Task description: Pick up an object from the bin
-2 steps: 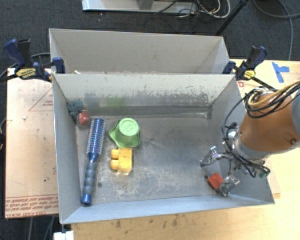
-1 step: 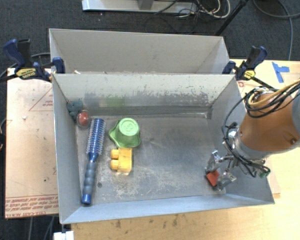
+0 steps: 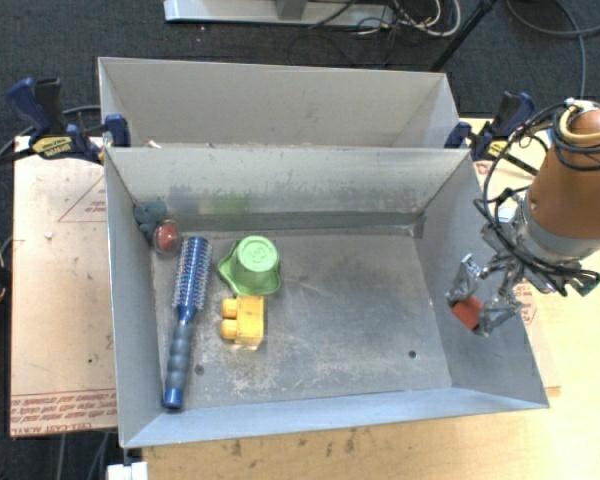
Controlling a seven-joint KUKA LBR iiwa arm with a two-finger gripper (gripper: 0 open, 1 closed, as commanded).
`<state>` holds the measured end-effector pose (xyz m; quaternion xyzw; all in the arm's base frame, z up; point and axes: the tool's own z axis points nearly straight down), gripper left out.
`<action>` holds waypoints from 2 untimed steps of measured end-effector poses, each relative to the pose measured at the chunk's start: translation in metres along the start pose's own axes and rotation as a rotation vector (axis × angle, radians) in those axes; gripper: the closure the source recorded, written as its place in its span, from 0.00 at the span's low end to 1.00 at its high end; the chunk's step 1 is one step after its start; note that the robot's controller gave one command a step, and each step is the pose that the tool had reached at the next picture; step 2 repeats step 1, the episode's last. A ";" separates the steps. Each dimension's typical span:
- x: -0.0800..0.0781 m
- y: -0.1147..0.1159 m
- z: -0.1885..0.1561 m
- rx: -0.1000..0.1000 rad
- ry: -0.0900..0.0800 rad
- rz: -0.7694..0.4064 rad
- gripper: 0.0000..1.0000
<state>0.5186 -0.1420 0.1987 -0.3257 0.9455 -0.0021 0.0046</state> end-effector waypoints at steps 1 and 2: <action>0.011 -0.001 -0.091 -0.004 0.002 -0.342 1.00; 0.011 -0.001 -0.091 -0.004 0.002 -0.342 1.00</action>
Offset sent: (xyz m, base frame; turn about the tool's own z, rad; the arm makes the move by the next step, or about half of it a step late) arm -0.0104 -0.0079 0.0902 -0.3467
